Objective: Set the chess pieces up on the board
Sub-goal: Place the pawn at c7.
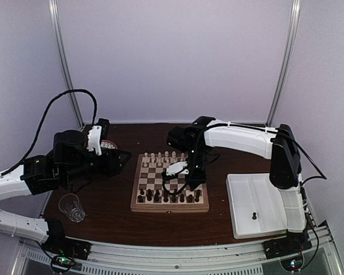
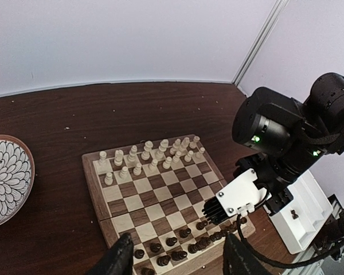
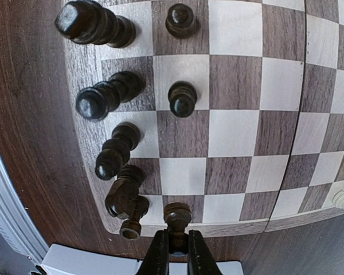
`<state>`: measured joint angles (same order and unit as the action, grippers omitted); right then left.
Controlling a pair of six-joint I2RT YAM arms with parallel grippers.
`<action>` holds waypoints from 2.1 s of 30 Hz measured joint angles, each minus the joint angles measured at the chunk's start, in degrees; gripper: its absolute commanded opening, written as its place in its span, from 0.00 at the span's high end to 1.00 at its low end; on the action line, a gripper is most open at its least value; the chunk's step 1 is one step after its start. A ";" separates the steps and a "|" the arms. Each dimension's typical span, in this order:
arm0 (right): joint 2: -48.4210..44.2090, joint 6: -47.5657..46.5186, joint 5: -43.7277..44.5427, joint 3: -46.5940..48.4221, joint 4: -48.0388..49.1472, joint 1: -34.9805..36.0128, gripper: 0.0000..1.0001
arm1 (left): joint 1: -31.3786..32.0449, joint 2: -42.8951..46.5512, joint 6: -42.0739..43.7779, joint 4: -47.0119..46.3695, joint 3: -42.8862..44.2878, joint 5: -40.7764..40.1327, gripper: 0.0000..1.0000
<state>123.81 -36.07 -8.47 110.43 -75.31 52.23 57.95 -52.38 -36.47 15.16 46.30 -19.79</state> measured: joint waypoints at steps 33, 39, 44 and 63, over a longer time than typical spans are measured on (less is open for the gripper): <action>5.57 0.00 -0.02 3.65 -0.85 0.81 0.91 | 0.00 -2.03 -0.33 -0.11 -0.96 0.00 0.44; 5.86 -0.04 0.74 3.69 -1.27 0.81 0.91 | 0.00 -2.05 -0.35 -0.15 -1.20 0.00 0.44; 5.86 -0.04 1.07 3.72 -1.64 0.81 0.87 | 0.00 -2.56 -0.37 -0.57 -1.33 0.02 0.44; 5.86 0.37 1.05 3.78 -1.81 1.05 0.71 | 0.00 -3.08 -0.52 -1.03 -1.95 0.07 0.43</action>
<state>129.67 -35.70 -7.42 114.21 -77.12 53.28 57.95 -55.46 -36.99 14.13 44.36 -19.73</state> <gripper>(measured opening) 0.286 0.565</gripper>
